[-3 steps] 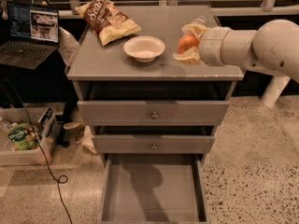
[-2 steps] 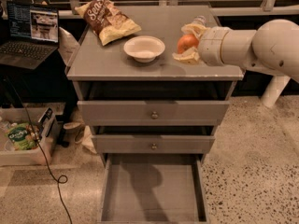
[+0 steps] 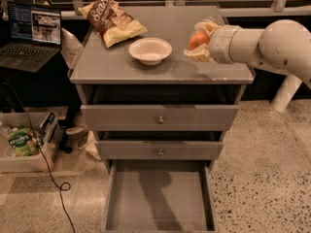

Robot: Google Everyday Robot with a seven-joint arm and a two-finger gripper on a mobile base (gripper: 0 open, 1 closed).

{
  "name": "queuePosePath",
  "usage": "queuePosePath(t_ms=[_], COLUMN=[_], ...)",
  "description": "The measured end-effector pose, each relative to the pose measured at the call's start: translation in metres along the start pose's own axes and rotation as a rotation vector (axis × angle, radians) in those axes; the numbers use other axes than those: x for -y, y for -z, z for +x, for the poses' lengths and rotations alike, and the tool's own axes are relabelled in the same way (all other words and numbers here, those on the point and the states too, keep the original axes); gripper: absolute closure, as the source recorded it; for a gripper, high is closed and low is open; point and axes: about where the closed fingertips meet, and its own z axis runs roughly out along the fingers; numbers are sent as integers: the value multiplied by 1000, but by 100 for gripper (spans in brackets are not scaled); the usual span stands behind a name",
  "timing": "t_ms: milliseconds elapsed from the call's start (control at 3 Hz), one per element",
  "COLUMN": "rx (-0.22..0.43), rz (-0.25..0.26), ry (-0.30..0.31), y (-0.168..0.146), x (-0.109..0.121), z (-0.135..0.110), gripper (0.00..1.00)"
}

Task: Pick orange from bottom drawer and place on counter

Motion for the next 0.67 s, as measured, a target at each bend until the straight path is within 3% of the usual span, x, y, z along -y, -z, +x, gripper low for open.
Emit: queuePosePath(t_ms=[667], rx=[-52], rz=[8], ry=[-62], y=[-36], x=[37], z=[42], gripper=[100])
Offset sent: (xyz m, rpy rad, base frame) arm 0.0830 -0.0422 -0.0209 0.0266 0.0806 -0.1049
